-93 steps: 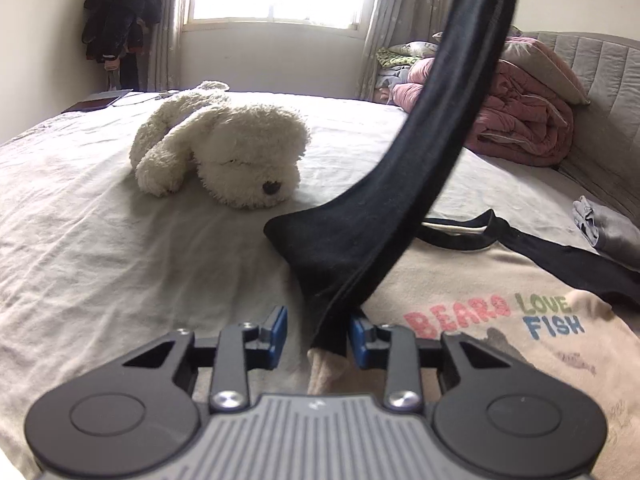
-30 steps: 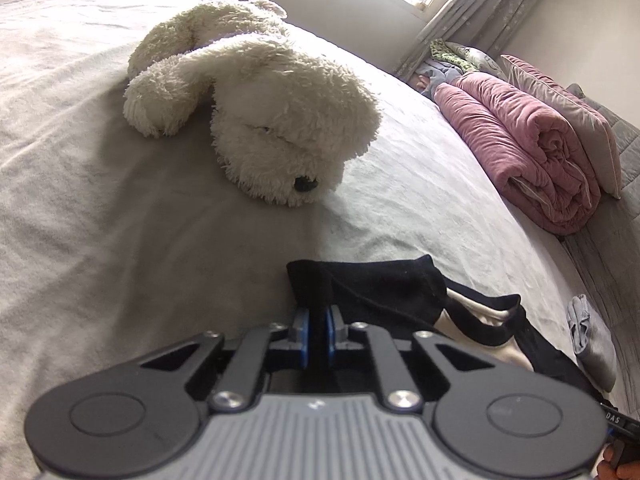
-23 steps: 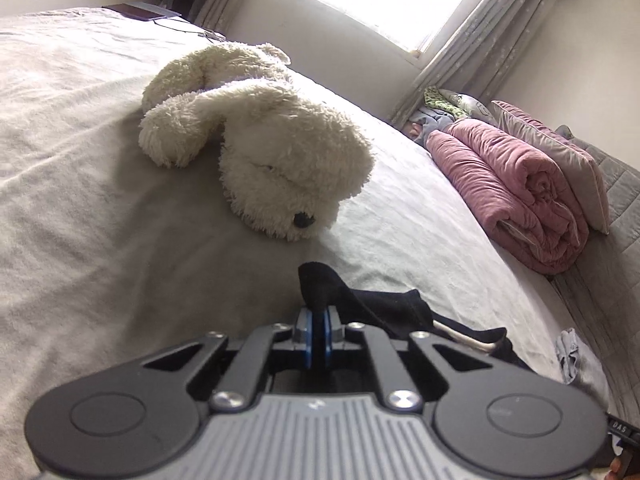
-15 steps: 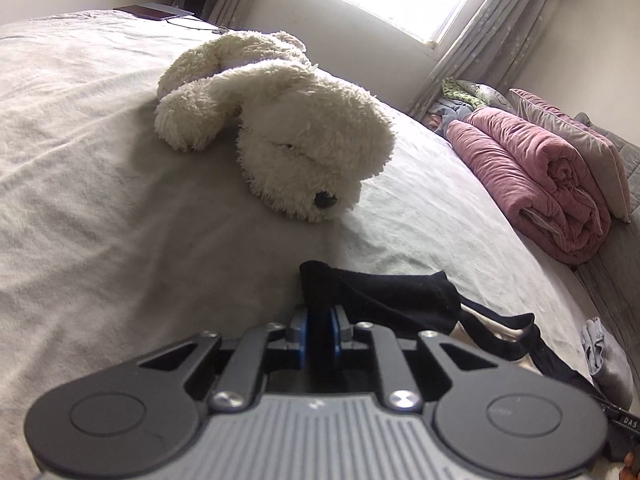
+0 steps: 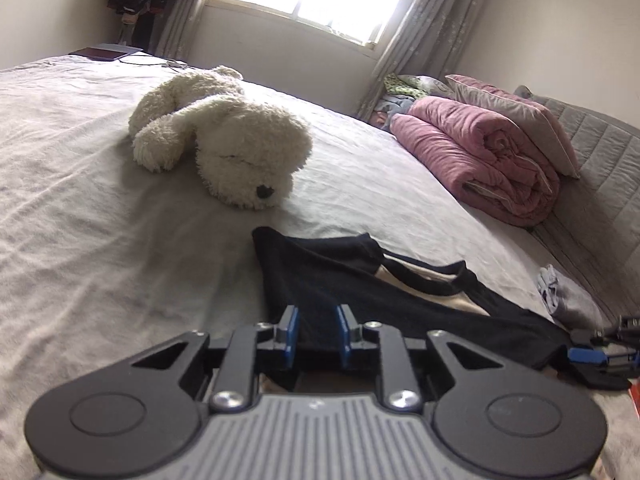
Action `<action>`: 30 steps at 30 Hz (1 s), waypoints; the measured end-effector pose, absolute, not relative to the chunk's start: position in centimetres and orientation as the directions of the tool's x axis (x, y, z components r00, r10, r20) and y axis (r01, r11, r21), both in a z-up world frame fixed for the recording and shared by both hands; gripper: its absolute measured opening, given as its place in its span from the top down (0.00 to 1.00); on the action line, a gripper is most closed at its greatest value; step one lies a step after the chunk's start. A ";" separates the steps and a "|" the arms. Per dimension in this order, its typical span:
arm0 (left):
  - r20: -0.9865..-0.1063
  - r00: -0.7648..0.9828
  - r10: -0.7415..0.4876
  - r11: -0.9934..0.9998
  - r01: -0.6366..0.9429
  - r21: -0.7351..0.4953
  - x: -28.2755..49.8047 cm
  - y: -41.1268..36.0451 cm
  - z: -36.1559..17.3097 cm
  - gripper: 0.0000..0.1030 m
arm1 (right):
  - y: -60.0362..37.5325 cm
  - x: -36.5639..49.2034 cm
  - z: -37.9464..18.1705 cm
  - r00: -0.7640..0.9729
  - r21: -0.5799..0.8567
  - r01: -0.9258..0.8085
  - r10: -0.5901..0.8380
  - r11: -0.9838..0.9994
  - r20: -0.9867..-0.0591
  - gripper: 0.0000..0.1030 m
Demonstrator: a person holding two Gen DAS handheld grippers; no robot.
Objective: Fold clothes
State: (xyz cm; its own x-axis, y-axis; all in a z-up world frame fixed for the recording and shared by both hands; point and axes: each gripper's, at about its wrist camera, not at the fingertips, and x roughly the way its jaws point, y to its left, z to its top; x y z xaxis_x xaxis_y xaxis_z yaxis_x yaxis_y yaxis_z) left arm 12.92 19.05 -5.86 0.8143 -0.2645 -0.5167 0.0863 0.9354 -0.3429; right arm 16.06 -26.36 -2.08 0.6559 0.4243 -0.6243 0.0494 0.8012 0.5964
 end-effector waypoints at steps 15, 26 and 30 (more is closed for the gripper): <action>-0.536 0.796 -0.282 0.941 0.120 -0.317 11.9 18.6 -8.1 0.85 | -24.9 16.9 -0.6 0.750 0.553 0.021 0.353 0.833 -0.559 0.93; -0.606 0.756 -0.248 0.967 0.150 -0.208 11.3 17.2 -7.2 0.85 | -27.5 14.0 -4.6 0.654 0.503 0.075 0.339 0.861 -0.677 0.83; -0.624 0.741 -0.249 0.965 0.136 -0.224 10.4 16.9 -6.7 0.79 | -30.3 12.5 -3.9 0.678 0.517 0.104 0.320 0.850 -0.662 0.79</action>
